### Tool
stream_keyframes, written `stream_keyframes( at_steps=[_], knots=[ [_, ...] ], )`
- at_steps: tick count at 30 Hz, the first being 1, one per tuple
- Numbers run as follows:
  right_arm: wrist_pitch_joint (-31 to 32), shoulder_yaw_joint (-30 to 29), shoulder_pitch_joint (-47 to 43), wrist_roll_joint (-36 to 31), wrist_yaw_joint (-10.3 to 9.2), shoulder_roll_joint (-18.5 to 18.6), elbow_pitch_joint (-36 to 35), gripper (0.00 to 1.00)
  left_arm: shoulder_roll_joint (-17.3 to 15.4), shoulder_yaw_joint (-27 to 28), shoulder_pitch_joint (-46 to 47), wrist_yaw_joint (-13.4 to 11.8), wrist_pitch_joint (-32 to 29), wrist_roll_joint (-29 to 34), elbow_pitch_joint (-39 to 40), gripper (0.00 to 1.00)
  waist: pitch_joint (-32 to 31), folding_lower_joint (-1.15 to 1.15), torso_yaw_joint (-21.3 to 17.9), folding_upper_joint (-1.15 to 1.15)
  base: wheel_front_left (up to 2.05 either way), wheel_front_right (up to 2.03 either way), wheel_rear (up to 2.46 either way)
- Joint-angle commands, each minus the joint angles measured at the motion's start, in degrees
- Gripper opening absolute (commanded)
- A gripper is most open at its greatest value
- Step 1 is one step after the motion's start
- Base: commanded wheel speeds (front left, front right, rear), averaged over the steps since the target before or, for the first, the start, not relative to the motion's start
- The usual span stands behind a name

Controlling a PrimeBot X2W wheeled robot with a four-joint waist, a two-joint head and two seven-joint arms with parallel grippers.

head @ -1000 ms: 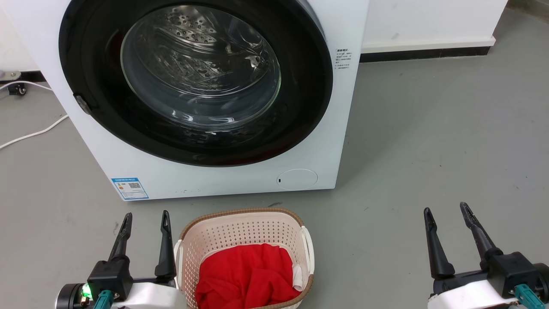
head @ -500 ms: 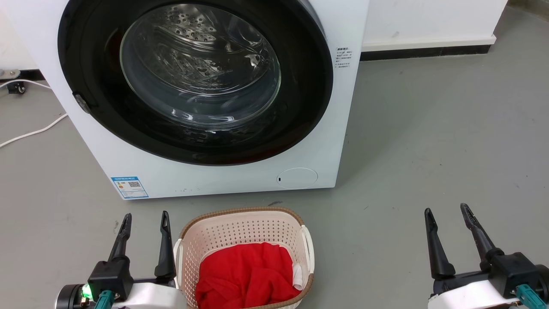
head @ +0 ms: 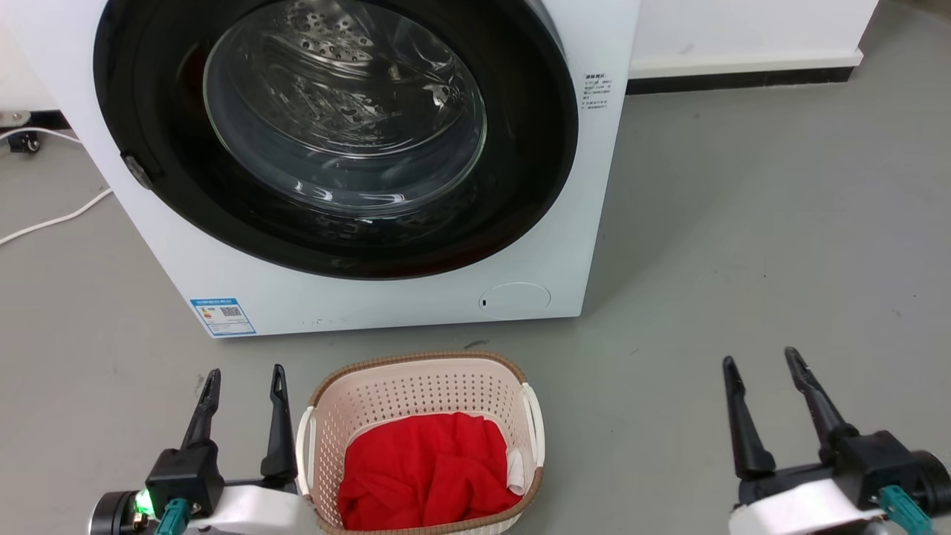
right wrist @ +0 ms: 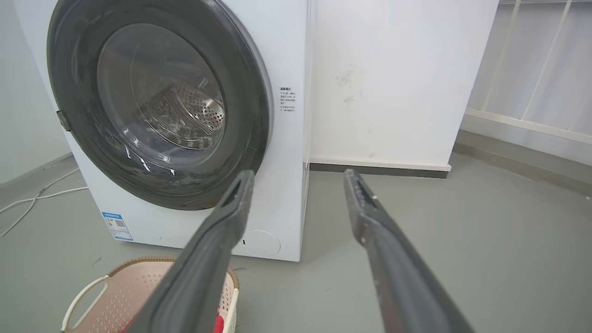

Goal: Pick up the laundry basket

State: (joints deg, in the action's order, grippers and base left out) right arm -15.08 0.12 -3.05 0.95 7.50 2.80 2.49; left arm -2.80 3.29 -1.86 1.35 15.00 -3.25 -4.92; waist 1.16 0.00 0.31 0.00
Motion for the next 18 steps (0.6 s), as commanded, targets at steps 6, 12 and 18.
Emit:
stream_keyframes(
  at_steps=[6, 12, 18],
  knots=[
    [-0.1, 2.9, 4.8, -0.8, -0.02, 0.1, 2.5, 1.00, -0.7, 2.2, 4.6, 1.1, 0.3, 1.2, -2.9, 1.00, 3.4, 0.00, 0.4, 0.00, 0.00, 0.00, 0.00],
    [-0.1, 6.2, 11.0, -2.5, -0.03, 0.1, 6.8, 1.00, -2.2, 4.1, 10.4, 2.3, 0.2, 1.0, -8.4, 1.00, 9.0, 0.00, 0.8, 0.00, 0.00, 0.00, 0.00],
    [-0.1, 10.2, 18.2, -3.4, -0.03, 0.1, 15.7, 1.00, -4.4, 6.4, 15.9, 3.2, 0.2, 0.7, -15.2, 1.00, 14.6, 0.00, 0.6, 0.00, 0.00, 0.00, 0.00]
  ],
)
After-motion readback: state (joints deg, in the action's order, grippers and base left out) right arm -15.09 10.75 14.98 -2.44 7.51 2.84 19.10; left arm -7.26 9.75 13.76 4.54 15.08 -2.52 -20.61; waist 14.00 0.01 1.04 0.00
